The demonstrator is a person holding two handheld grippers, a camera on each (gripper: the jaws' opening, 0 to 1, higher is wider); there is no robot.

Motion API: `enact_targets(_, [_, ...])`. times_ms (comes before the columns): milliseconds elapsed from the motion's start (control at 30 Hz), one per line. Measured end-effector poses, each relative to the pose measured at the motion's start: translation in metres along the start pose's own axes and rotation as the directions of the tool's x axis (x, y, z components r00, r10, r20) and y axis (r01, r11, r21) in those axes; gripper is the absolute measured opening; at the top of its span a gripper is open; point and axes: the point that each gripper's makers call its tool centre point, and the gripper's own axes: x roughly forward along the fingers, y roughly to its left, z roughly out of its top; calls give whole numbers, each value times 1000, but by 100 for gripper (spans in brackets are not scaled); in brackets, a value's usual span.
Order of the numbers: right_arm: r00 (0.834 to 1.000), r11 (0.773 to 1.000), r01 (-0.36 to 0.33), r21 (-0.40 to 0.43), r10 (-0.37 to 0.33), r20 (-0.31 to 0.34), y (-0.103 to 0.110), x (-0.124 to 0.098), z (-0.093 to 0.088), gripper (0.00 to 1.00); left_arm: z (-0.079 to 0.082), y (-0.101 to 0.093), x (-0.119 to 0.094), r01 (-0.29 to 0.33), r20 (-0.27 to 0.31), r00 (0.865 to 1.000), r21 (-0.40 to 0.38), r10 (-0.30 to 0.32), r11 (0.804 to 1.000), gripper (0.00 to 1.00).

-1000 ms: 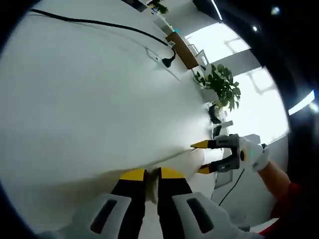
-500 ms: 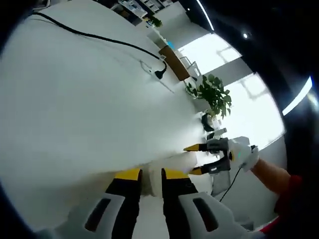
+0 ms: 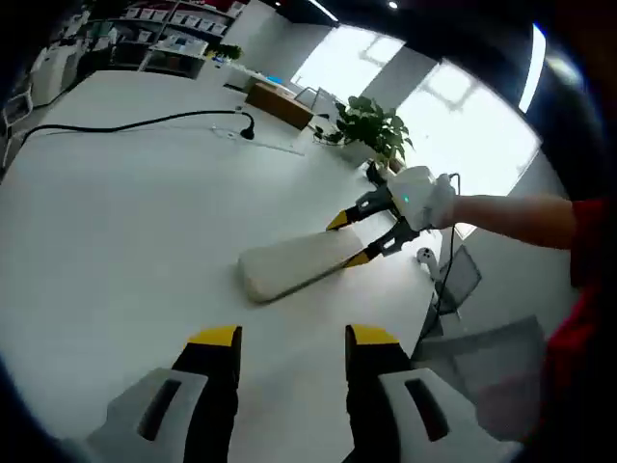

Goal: Arrange the utensils inside the cutlery case until each visible utensil rests in its matching compartment.

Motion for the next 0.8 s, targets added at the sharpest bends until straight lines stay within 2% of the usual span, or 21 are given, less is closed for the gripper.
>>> enact_targets(67, [1000, 1000, 15, 2, -15, 0, 2, -3, -3, 38, 0, -10, -17, -16, 24, 1000, -2, 16, 1000, 53])
enact_targets(100, [1000, 1000, 14, 11, -14, 8, 6, -5, -3, 41, 6, -17, -28, -14, 73, 997, 6, 14, 1000, 56])
enact_targets(167, [1000, 1000, 14, 24, -15, 20, 12, -11, -5, 52, 11, -24, -49, -41, 121, 992, 30, 37, 999, 59])
enact_targets(267, [995, 991, 71, 111, -78, 55, 11, -26, -5, 52, 10, -32, -74, -79, 152, 986, 49, 70, 996, 62])
enact_targets(300, [991, 982, 93, 167, -108, 83, 10, -31, -3, 50, 10, -34, -80, -87, 162, 984, 70, 75, 994, 63])
enact_targets(333, [981, 956, 101, 275, -143, 134, 10, -42, 1, 50, 8, -35, -87, -103, 162, 983, 74, 90, 992, 65])
enact_targets(400, [963, 892, 106, 439, -203, 179, 13, -59, 4, 51, 5, -38, -98, -134, 154, 981, 110, 116, 985, 68])
enact_targets(433, [945, 848, 101, 521, -245, 215, 16, -73, 7, 51, 8, -39, -103, -156, 177, 975, 132, 131, 979, 68])
enact_targets(500, [898, 802, 100, 589, -328, 293, 25, -102, 17, 50, 15, -44, -112, -182, 211, 966, 160, 147, 970, 66])
enact_targets(533, [881, 785, 100, 611, -355, 312, 28, -112, 19, 50, 16, -49, -117, -186, 219, 964, 154, 150, 970, 66])
enact_targets(567, [856, 758, 115, 642, -404, 324, 34, -131, 21, 51, 18, -52, -121, -191, 228, 961, 151, 154, 970, 67])
enact_targets(600, [838, 753, 111, 649, -422, 346, 39, -142, 24, 53, 21, -57, -126, -197, 238, 958, 142, 159, 970, 69])
enact_targets(633, [807, 732, 103, 674, -458, 374, 45, -162, 28, 55, 25, -59, -130, -211, 261, 950, 134, 170, 968, 72])
enact_targets(667, [785, 721, 109, 684, -485, 386, 49, -175, 30, 57, 32, -61, -138, -250, 314, 930, 156, 192, 956, 76])
enact_targets(733, [727, 681, 72, 729, -536, 429, 58, -205, 34, 58, 36, -71, -147, -271, 353, 914, 165, 200, 948, 80])
enact_targets(800, [671, 644, 50, 763, -587, 452, 68, -239, 33, 58, 38, -84, -155, -264, 373, 907, 139, 197, 954, 81])
